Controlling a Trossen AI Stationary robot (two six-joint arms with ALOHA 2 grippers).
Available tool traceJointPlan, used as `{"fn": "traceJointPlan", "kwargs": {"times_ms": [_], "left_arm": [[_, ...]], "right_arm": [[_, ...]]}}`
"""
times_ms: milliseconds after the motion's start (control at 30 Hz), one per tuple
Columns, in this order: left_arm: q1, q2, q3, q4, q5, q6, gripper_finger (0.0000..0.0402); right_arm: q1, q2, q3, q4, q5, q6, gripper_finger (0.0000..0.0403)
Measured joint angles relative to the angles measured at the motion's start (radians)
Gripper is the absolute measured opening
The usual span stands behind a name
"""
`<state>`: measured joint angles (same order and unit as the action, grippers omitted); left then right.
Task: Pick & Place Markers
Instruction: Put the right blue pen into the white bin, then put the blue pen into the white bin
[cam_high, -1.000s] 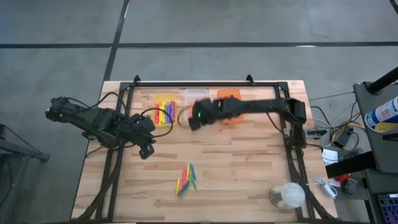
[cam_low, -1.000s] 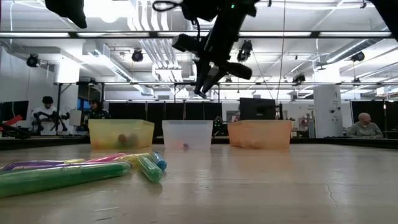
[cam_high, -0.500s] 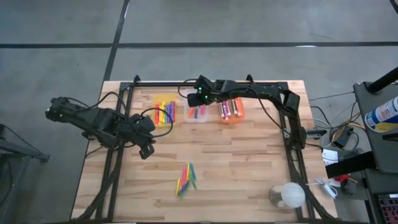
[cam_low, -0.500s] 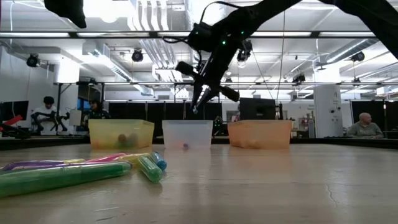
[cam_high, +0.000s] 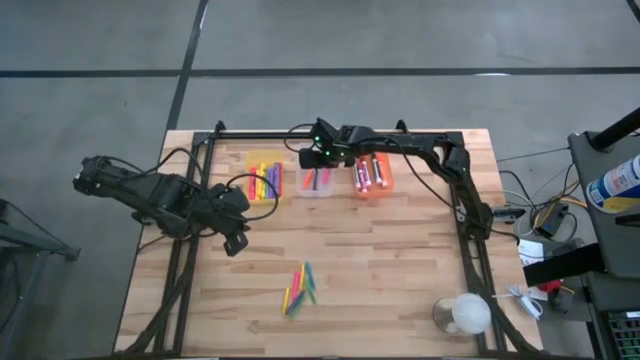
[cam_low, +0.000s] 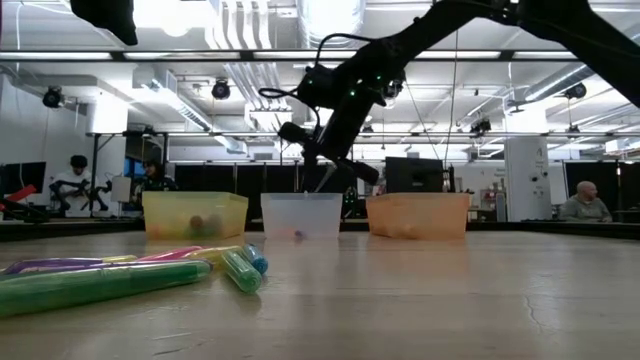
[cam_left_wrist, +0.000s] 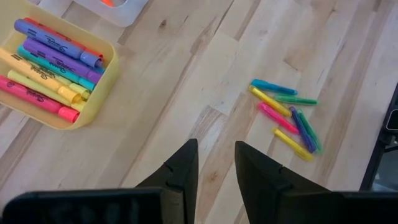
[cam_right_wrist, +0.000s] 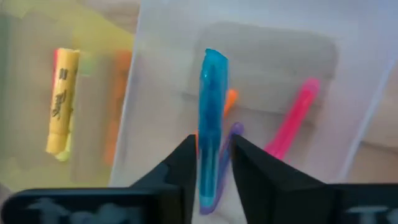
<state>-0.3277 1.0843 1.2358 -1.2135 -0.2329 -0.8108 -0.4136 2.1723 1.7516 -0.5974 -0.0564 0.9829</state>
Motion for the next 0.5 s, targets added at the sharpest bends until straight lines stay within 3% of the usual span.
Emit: {"fn": "traceJointPlan", "kwargs": {"times_ms": [233, 500], "left_arm": [[-0.001, 0.000, 0.000, 0.000, 0.000, 0.000, 0.0099], [-0.001, 0.000, 0.000, 0.001, 0.000, 0.005, 0.0099]], "right_arm": [[0.010, -0.015, 0.059, -0.034, -0.034, -0.057, 0.0149], [0.094, -0.019, 0.264, -0.253, -0.042, -0.152, 0.0150]]}}
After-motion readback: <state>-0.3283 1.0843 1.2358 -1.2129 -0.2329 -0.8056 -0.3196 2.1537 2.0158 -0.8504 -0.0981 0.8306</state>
